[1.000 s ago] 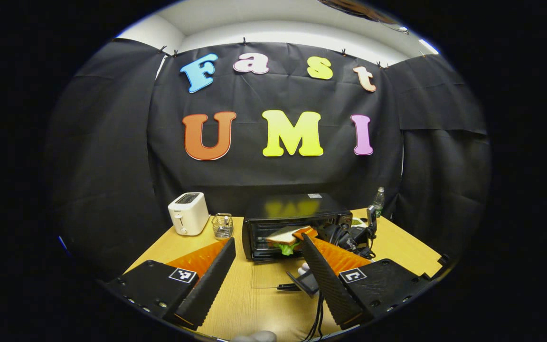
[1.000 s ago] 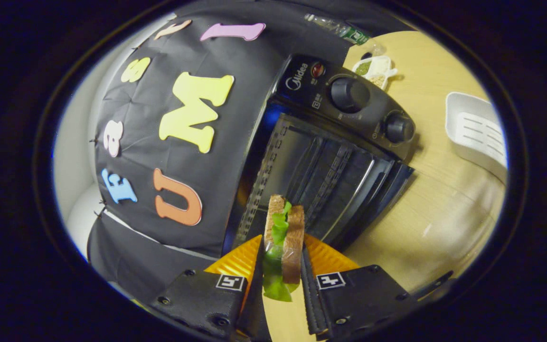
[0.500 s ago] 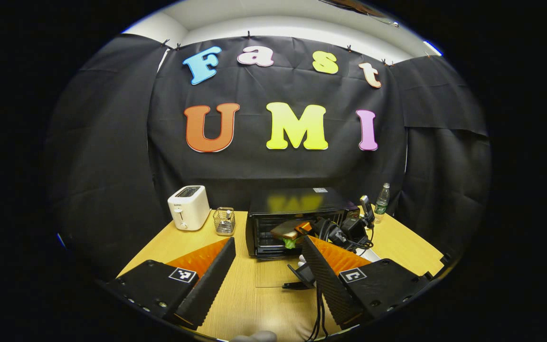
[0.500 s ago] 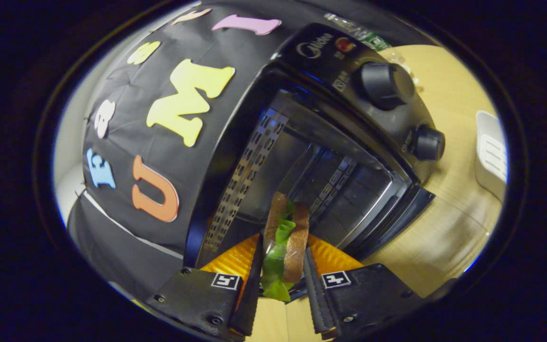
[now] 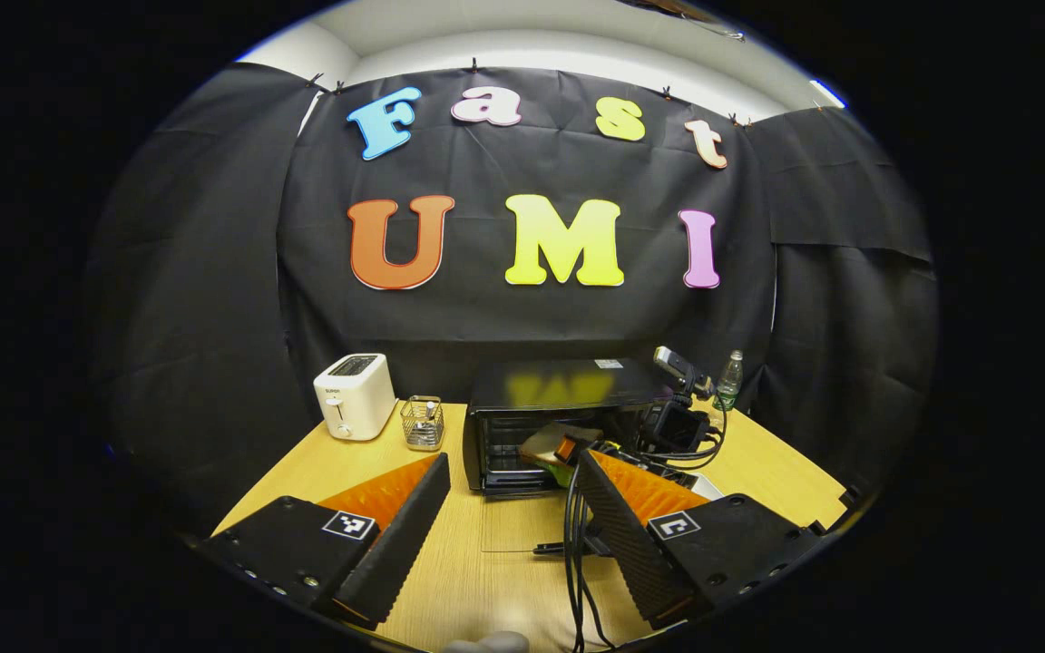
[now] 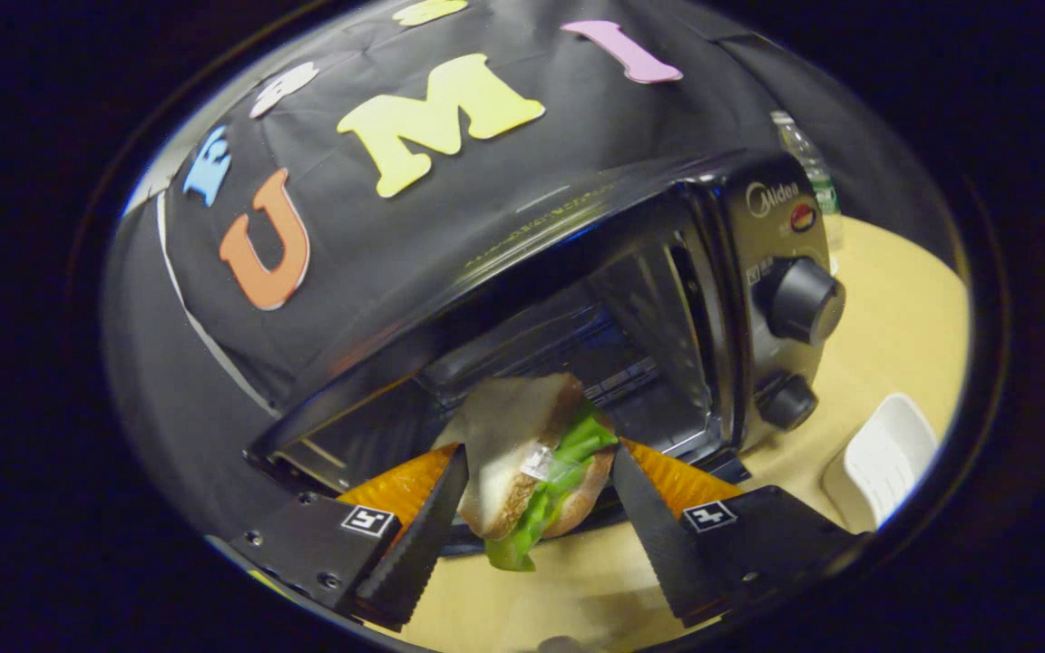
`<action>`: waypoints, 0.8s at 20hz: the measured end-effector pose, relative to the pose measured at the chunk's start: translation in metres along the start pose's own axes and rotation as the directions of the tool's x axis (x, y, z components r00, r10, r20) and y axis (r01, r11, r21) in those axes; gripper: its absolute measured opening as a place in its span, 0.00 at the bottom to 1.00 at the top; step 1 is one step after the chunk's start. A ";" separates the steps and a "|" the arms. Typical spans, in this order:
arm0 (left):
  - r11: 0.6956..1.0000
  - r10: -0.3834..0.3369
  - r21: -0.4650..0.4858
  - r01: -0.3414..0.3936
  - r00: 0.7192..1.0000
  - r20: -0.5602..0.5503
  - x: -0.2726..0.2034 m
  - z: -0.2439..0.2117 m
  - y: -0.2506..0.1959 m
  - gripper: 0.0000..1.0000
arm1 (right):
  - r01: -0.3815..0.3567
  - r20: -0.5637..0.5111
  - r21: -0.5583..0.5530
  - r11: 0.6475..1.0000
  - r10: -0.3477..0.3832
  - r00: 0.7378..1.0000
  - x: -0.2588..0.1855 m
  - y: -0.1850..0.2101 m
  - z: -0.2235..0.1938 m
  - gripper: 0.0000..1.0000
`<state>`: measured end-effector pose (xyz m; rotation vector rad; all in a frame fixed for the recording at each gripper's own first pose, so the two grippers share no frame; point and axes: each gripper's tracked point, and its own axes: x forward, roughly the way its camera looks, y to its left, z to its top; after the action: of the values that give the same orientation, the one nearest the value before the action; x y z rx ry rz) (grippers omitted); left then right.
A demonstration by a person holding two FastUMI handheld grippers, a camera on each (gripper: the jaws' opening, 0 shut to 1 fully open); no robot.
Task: Open the electric oven with the left hand, put the food in, and close the electric oven.
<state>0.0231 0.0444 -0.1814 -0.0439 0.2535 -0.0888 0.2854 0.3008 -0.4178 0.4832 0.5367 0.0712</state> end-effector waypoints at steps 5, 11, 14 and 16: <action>1.000 0.000 -0.001 0.000 1.000 0.006 0.000 0.000 -0.001 0.93 | 0.005 0.034 -0.051 0.999 -0.004 0.999 -0.014 0.000 0.018 0.89; 1.000 0.011 -0.006 -0.011 1.000 0.008 0.005 -0.005 0.003 0.93 | -0.001 0.080 -0.181 0.984 0.016 0.997 -0.072 -0.013 0.047 0.89; 1.000 0.018 0.004 -0.018 1.000 -0.005 0.008 -0.015 0.001 0.94 | 0.017 0.129 -0.235 0.972 0.014 0.992 -0.121 -0.032 0.073 0.89; 1.000 0.025 0.007 -0.025 1.000 -0.016 0.011 -0.023 -0.003 0.93 | 0.042 0.161 -0.271 0.962 0.002 0.987 -0.158 -0.054 0.092 0.89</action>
<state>0.0278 0.0393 -0.2064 -0.0332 0.2701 -0.0655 0.1931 0.1846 -0.2990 0.2102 0.3668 0.0848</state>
